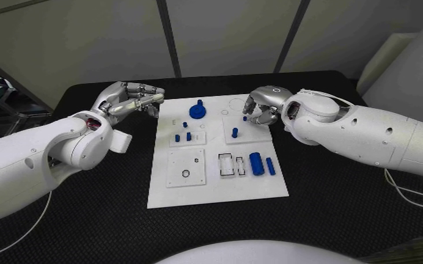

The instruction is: Assemble the parts on the task board

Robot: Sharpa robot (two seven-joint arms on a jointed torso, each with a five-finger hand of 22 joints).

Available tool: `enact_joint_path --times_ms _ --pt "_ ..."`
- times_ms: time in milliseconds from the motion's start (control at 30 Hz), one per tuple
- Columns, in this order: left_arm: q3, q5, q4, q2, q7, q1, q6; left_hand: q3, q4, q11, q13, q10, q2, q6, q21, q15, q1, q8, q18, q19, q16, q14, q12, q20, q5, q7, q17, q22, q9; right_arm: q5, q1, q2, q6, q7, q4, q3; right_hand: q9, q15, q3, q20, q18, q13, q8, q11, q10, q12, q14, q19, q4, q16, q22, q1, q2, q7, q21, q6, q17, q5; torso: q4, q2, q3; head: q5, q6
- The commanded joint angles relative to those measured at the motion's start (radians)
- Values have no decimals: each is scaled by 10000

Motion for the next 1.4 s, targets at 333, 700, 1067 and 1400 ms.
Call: enact_joint_path --times_ms 333,700,1067,1400 --pt "6 975 84 35 601 -23 112 -403 123 8 46 -160 152 -11 -201 77 32 -5 -36 186 -115 56 97 14 -50 73 -26 -234 -34 -372 -130 343 11 -65 -304 4 25 30 529 1 41 2 25 -27 53 118 469 -110 -56 717 279 184 149 16 425 84 797 -57 0 -4 2 -25 -91" --pt "6 998 61 103 533 -33 175 -516 110 21 60 -229 274 -36 -283 83 239 -22 -35 242 -143 49 120 15 -15 96 -30 -339 -50 -375 -188 550 210 -1 -537 3 36 15 1004 7 46 5 40 -44 174 181 416 -296 -217 986 569 264 306 34 828 229 1039 -85 11 -6 -1 -14 -145" --pt "6 999 50 123 451 -34 205 -554 91 34 62 -272 338 -59 -318 88 355 -35 -37 268 -155 43 127 14 3 116 -31 -385 -60 -482 -202 623 497 -123 -633 1 107 -102 1184 -18 -3 68 189 -182 576 373 420 -259 -410 1188 1107 329 455 -93 1352 608 1249 -108 1 -2 -2 -14 -185" --pt "6 999 46 121 418 -34 198 -568 80 38 63 -288 359 -66 -331 90 403 -38 -37 277 -160 39 129 14 8 122 -32 -401 -64 -768 -209 640 -118 -269 -565 2 201 -220 1271 -96 -85 131 328 -317 902 498 457 -99 -611 1413 1720 417 650 -220 1896 942 1523 -125 4 -9 5 2 -219"
